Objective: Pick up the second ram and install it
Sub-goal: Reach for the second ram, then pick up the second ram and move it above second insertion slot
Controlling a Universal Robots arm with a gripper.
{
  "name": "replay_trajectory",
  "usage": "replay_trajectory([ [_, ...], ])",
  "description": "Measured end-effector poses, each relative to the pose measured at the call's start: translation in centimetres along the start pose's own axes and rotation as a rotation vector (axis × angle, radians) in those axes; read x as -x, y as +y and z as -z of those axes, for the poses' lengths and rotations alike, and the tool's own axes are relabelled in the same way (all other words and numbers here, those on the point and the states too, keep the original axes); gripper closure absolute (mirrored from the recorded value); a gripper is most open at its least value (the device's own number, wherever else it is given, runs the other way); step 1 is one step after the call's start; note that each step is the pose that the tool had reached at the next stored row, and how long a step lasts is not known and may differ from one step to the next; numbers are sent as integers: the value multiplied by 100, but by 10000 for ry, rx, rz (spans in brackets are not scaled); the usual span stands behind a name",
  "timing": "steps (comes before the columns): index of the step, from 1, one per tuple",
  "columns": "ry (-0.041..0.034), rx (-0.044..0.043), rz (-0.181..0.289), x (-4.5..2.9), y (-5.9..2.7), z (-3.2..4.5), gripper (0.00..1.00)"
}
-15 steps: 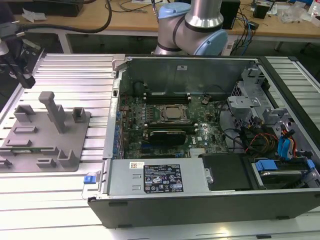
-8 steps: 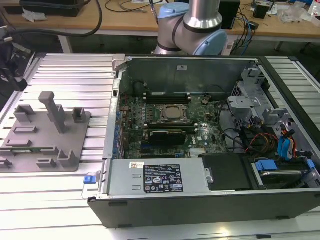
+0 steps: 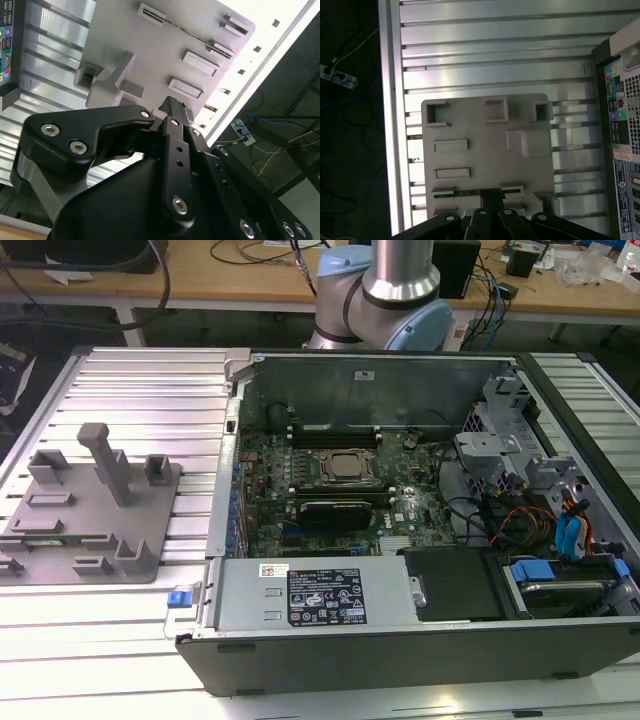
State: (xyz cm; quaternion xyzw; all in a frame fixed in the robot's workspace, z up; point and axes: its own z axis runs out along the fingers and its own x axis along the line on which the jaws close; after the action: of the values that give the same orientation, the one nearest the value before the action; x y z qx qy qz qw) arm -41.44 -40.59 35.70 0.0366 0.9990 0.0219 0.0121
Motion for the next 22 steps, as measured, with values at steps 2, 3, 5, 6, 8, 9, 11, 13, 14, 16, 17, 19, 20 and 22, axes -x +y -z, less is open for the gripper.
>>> replay_trajectory([
  [2, 27, -2, -2, -20, -39, -52, 92],
  [3, 42, -4, -2, -26, -59, -72, 92],
  [5, 58, -4, -3, -34, -84, -98, 92],
  [6, 71, -4, -4, -40, -103, -121, 92],
  [8, 114, -9, -5, -44, -142, -163, 92],
  [9, 166, -11, -8, -47, -177, -209, 92],
  [11, 176, -14, -9, -48, -181, -216, 92],
  [13, 174, -13, -8, -47, -181, -219, 92],
  [14, 174, -12, -8, -48, -181, -222, 92],
  [16, 175, -13, -8, -48, -181, -225, 92],
  [17, 174, -13, -9, -48, -181, -226, 92],
  [19, 175, -13, -8, -48, -181, -227, 92],
  [20, 175, -13, -8, -48, -181, -227, 92],
  [22, 174, -12, -9, -48, -181, -228, 92],
])
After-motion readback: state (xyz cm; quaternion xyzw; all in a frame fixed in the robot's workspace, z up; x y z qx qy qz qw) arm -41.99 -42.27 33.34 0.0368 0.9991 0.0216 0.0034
